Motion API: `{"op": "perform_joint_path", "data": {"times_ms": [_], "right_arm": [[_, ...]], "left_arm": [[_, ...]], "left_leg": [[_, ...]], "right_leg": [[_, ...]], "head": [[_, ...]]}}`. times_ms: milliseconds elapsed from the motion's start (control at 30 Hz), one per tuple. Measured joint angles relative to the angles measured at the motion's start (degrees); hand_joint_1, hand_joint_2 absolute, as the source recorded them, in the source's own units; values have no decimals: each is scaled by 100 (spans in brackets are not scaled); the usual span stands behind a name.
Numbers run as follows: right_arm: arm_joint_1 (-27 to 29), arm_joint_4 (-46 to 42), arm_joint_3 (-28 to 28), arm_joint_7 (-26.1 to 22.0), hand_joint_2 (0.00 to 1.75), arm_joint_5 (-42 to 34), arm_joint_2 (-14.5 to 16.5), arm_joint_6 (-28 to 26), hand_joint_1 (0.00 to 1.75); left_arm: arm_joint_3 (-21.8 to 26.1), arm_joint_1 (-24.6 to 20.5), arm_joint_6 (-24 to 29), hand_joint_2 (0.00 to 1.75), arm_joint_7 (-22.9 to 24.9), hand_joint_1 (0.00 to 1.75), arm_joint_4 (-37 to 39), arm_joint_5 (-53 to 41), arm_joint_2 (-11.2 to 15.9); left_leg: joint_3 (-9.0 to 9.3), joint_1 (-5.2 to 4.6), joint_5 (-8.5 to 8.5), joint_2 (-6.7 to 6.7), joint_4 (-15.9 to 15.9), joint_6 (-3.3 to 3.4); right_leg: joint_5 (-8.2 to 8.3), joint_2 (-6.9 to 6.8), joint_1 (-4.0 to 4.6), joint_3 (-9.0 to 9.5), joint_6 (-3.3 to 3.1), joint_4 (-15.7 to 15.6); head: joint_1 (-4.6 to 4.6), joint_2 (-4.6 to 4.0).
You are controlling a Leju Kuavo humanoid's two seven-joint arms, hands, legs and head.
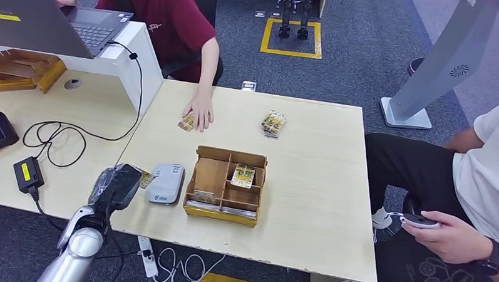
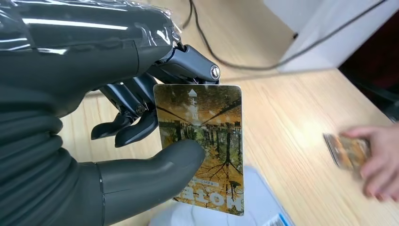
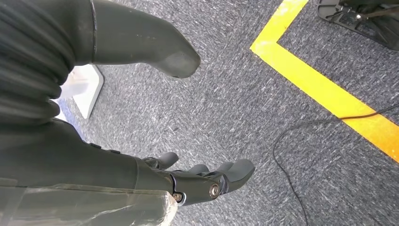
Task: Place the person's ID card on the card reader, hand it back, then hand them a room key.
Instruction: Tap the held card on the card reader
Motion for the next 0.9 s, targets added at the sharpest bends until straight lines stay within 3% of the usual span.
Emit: {"op": "perform_joint_path", "data": {"times_ms": [133, 433, 900], "right_arm": [[-23, 0, 64, 22, 175, -32, 2, -38, 0], [-35, 0, 180, 28, 175, -74, 2, -38, 0], [-39, 0, 312, 37, 175, -145, 2, 20, 0]], "left_arm": [[-68, -207, 348, 175, 185, 175, 251, -706, -202], [-76, -392, 189, 175, 126, 175, 512, -609, -526], [-170, -527, 279, 175, 335, 175, 786, -982, -639]], "left_leg": [[0, 0, 0, -1, 0, 0], [0, 0, 0, 1, 0, 0], [-1, 0, 0, 2, 0, 0]], "right_leg": [[0, 0, 0, 1, 0, 0], [0, 2, 1, -1, 0, 0], [0, 2, 1, 0, 0, 0]], "head": [[-1, 0], [0, 0], [0, 0]]}}
